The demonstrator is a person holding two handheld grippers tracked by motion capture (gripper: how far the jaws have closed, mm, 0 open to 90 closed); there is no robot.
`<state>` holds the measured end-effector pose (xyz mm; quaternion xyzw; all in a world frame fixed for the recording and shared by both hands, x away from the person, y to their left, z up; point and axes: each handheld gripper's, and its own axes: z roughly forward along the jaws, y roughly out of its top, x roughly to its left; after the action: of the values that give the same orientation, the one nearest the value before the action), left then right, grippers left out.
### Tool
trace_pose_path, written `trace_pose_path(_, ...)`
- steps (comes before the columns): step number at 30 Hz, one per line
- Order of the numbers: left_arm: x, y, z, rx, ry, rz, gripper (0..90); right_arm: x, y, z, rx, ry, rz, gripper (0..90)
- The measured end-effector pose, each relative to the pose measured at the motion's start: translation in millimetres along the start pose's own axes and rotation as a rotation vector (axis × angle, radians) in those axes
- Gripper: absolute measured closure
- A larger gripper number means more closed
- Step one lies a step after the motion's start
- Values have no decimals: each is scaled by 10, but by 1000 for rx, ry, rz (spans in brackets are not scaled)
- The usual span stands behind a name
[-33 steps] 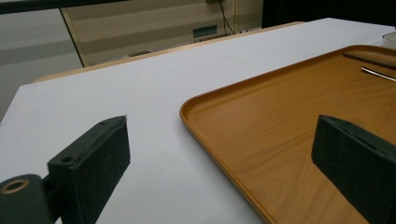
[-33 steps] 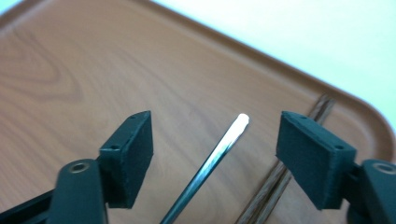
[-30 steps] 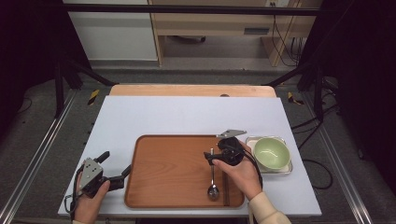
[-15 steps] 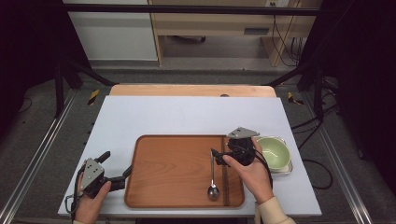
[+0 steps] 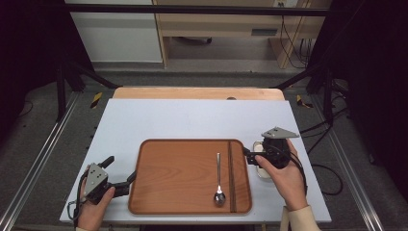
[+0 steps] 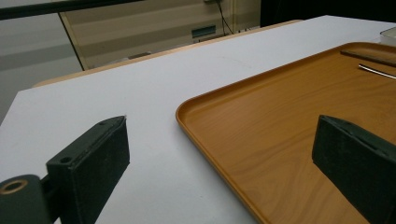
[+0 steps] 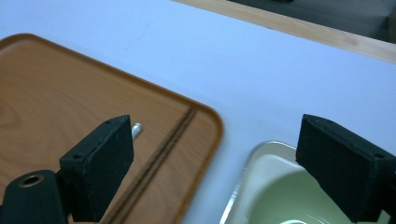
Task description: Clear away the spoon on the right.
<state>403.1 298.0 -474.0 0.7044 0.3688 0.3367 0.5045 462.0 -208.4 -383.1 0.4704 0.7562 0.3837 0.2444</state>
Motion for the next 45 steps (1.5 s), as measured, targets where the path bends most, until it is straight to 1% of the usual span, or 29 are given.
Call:
trace_pose_path(1,1,0,-1,-1,1,-2,37,-34,-8,-14,-2,-9,2,125)
trace_pose_path(3,2,1,-4,-4,3,-3,36,-103,-24,-56,-10,-11,29,138)
trace_pose_path(5,0,3,-6,-5,3,-4,35,-158,-37,-80,-18,-23,31,149)
trace_pose_path(7,-1,3,-7,-5,2,-3,35,-207,-51,-102,-13,-43,27,158)
trace_pose_path(8,-2,3,-7,-5,2,-3,35,-225,-58,-115,-9,-47,39,163)
trace_pose_path(11,-1,3,-5,-7,1,-5,35,-294,-91,-140,-8,-53,41,173)
trace_pose_path(13,-1,2,-5,-6,1,-6,35,-336,-106,-165,-5,-61,50,188)
trace_pose_path(16,4,5,-14,-11,19,-1,35,-421,-136,-206,-3,-80,66,203)
trace_pose_path(17,8,8,-18,-16,21,-6,35,-448,-146,-214,-6,-88,62,203)
trace_pose_path(19,19,6,-23,-20,24,-11,35,-509,-172,-237,-7,-103,82,207)
trace_pose_path(20,23,4,-25,-18,23,-13,35,-548,-192,-245,-5,-118,80,215)
trace_pose_path(22,28,4,-29,-22,25,-18,35,-615,-235,-262,1,-135,97,233)
trace_pose_path(23,27,6,-30,-27,28,-19,35,-647,-255,-272,2,-132,111,239)
trace_pose_path(26,23,8,-32,-27,26,-16,35,-757,-319,-301,6,-148,137,264)
trace_pose_path(28,21,6,-30,-26,24,-16,35,-805,-352,-311,15,-157,160,272)
trace_pose_path(31,22,3,-23,-24,22,-17,35,-876,-407,-319,16,-143,205,296)
trace_pose_path(32,21,2,-22,-23,21,-17,35,-895,-424,-316,19,-143,213,307)
trace_pose_path(33,20,1,-21,-24,21,-18,35,-921,-445,-310,24,-152,214,317)
trace_pose_path(35,20,1,-20,-24,21,-18,35,-951,-481,-298,32,-161,227,342)
trace_pose_path(38,19,0,-19,-24,20,-19,35,-982,-527,-274,50,-161,254,376)
trace_pose_path(41,17,-1,-18,-22,19,-18,35,-1019,-575,-247,63,-168,262,419)
trace_pose_path(43,15,-3,-13,-20,17,-18,35,-1038,-607,-231,72,-179,287,444)
trace_pose_path(45,11,-4,-11,-20,16,-19,35,-1068,-640,-216,77,-179,299,457)
